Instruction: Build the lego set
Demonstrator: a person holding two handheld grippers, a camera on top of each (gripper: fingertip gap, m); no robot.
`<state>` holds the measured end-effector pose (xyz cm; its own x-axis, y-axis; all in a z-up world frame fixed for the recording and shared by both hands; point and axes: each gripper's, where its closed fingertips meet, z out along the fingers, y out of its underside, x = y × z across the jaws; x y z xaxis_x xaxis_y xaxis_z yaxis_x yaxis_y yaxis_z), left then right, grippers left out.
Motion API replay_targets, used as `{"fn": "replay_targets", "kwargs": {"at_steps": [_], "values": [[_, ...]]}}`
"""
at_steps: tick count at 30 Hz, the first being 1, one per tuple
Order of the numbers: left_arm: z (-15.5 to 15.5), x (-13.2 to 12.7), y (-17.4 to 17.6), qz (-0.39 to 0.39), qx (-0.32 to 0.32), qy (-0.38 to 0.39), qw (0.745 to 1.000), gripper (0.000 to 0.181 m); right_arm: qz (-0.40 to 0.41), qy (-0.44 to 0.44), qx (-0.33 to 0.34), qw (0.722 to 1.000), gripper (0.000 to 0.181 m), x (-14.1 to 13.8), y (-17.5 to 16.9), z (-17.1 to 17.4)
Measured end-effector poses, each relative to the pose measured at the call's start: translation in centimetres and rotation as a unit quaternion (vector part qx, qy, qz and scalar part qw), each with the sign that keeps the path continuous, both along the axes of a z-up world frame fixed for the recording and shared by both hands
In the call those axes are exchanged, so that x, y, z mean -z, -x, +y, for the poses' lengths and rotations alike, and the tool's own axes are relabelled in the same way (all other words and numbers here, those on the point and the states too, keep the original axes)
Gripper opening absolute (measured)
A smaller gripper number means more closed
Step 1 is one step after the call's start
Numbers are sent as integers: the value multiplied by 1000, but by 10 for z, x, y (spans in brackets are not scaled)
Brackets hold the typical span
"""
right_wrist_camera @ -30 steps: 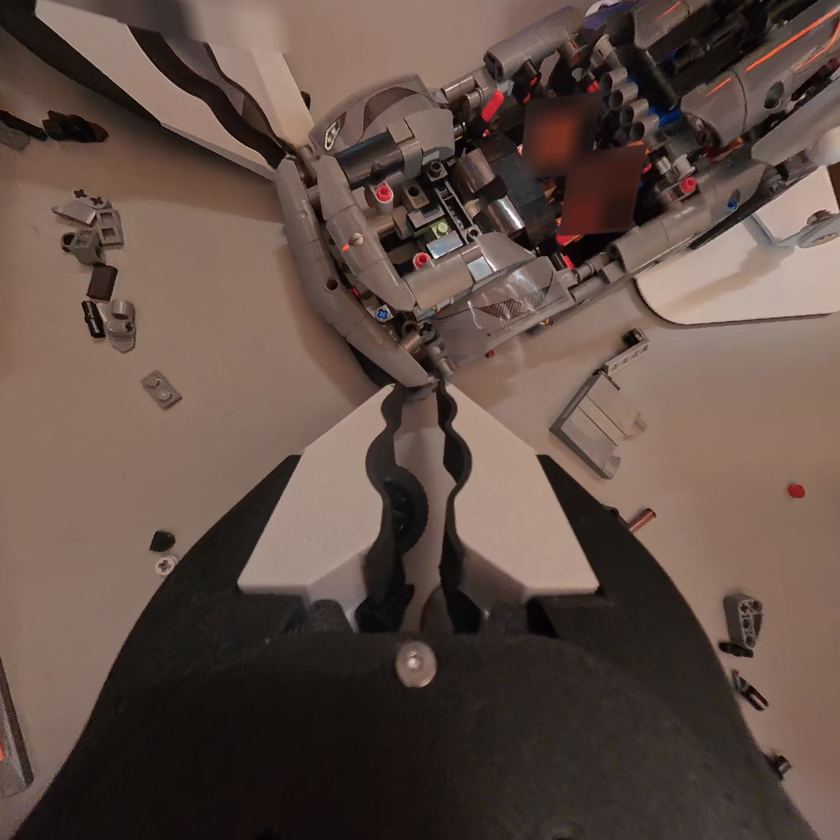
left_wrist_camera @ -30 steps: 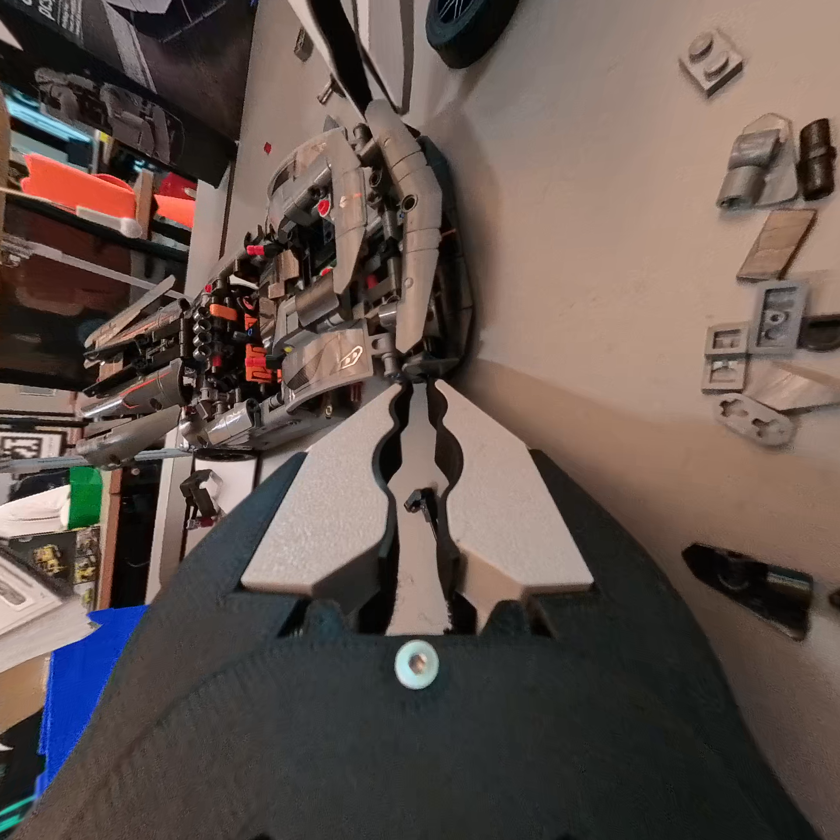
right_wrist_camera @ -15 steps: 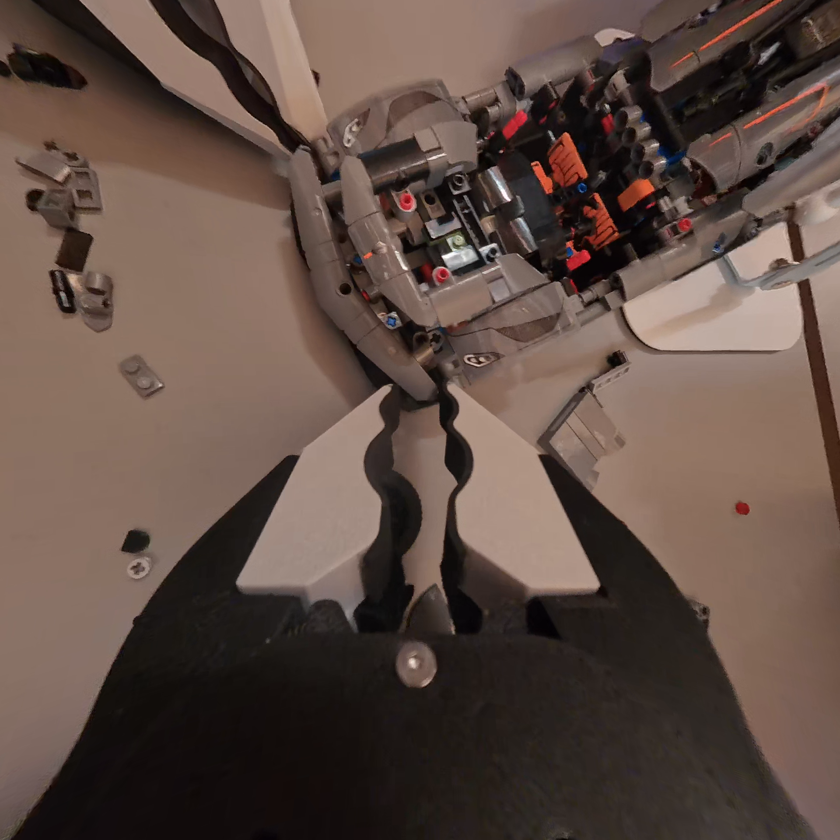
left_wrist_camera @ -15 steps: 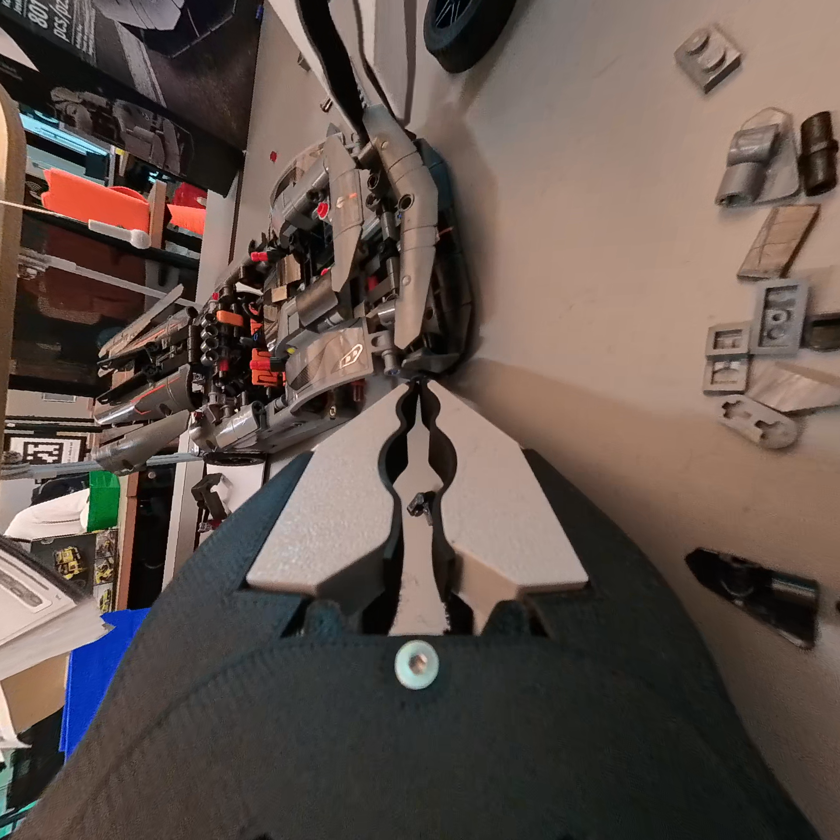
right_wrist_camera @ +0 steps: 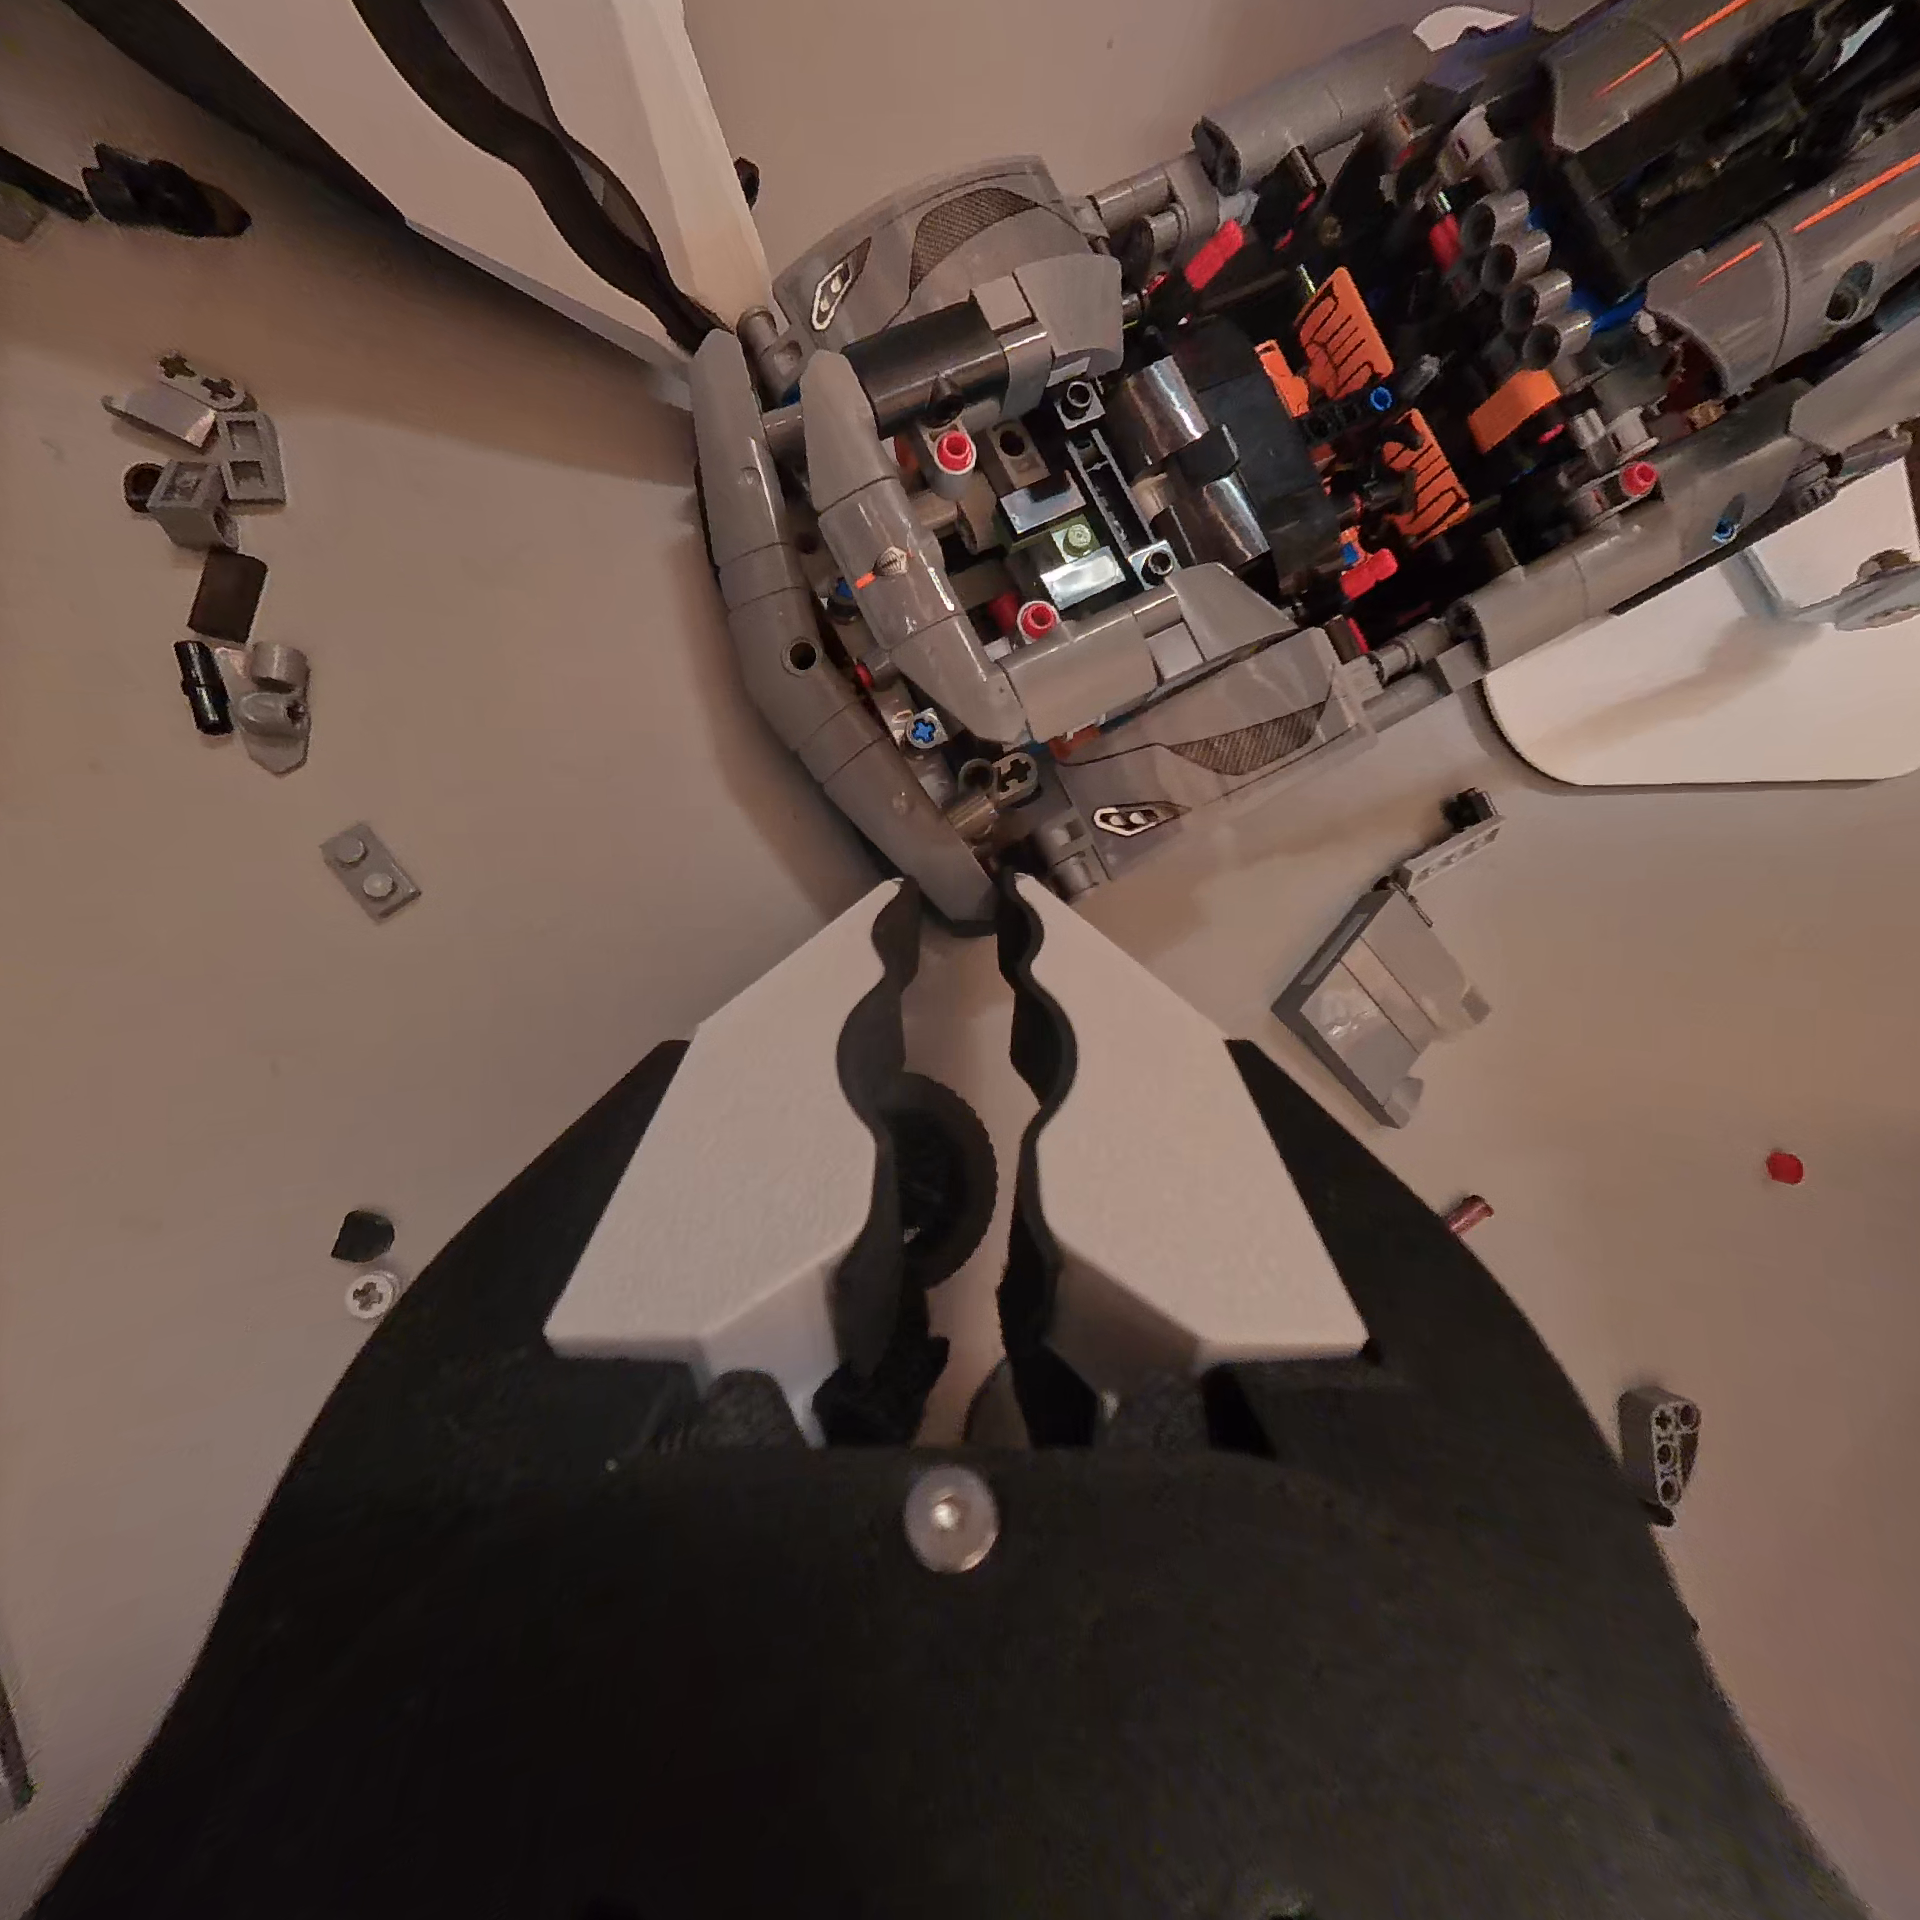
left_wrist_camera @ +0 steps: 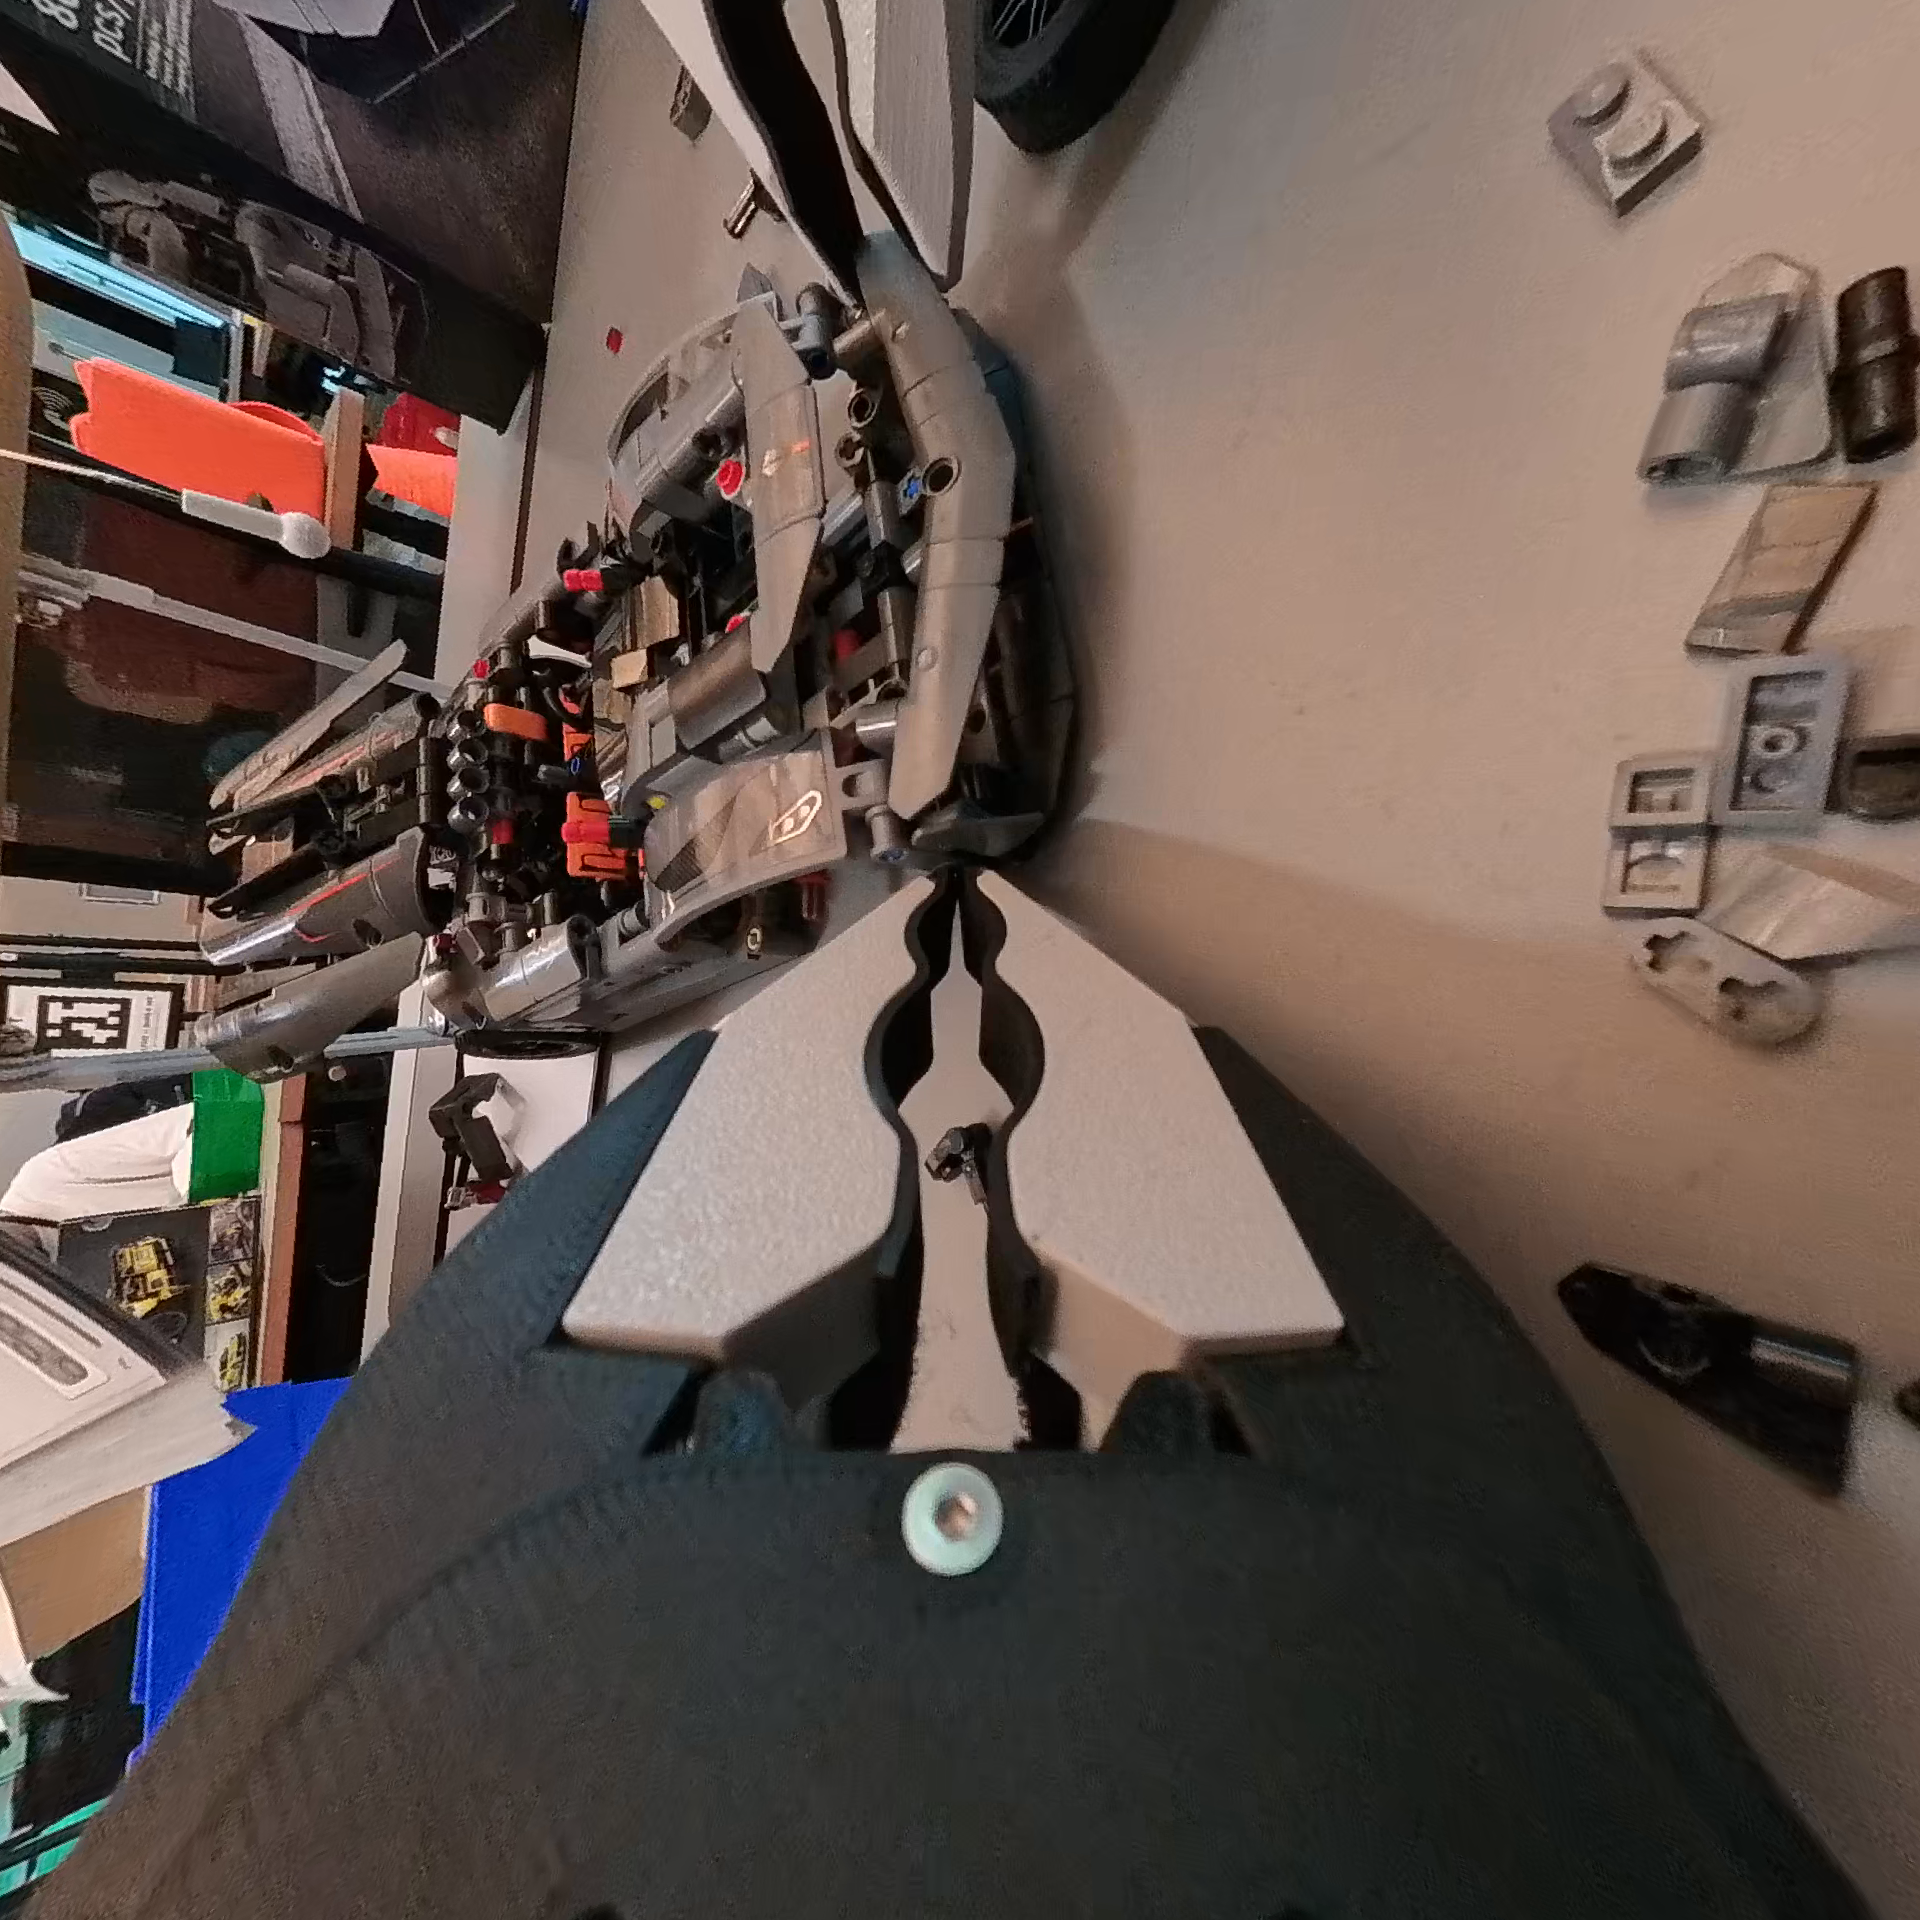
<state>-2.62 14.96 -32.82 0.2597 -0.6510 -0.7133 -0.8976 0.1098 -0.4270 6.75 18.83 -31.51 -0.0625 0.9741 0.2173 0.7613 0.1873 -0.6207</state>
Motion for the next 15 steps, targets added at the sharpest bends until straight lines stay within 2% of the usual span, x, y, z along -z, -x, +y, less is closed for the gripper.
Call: {"fn": "replay_targets", "kwargs": {"at_steps": [3, 7, 15], "values": [[-2, -1, 1, -1, 6, 0, 1000, 0, 3, -2, -1, 1000, 12, -1, 0, 0], [-6, -17, -2, -28, 27, -20, 999, 0, 7, -11, -3, 1000, 12, -1, 1, 1], [-6, -13, -5, -14, 26, -21, 999, 3, 11, -11, -1, 1000, 13, -1, 0, 4]]}}
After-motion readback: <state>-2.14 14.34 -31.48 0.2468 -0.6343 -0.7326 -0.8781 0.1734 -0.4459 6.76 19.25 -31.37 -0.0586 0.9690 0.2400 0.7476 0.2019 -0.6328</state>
